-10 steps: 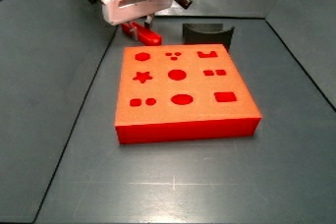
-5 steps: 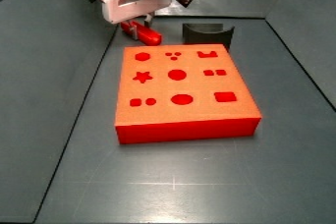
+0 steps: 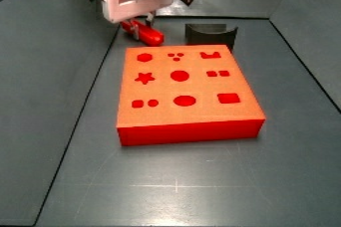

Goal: Pick up the arch object. Move up. Place the arch object on the fixture. Regrasp the arch object. Move to above the board. Insert the arch object.
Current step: Move up, then place the arch object on the fixture.

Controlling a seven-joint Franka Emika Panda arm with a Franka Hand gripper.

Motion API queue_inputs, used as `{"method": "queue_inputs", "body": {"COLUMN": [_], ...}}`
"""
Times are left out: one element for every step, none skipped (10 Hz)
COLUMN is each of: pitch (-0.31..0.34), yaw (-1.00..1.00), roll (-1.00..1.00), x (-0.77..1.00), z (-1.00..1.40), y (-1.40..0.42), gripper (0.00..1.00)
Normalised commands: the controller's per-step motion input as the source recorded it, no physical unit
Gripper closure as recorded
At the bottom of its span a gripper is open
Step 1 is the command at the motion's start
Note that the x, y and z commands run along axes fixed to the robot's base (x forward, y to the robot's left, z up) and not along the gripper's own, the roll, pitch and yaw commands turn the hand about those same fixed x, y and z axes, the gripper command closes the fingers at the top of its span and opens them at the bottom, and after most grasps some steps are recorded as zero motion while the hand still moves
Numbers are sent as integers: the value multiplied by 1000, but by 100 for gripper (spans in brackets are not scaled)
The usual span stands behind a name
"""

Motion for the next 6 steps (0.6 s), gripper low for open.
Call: {"method": "queue_inputs", "body": {"pitch": [62,70,65,0,-6,1], "yaw": [12,5,1,0,-3,-6], "roll": [-6,-4,0,0,7,11], "x": [-9,-4,-7,0,-3,-9], "z": [613,478,381,1000,1000,1000], "y": [25,20,16,0,0,1], "gripper": [100,100,100,100,100,100]}}
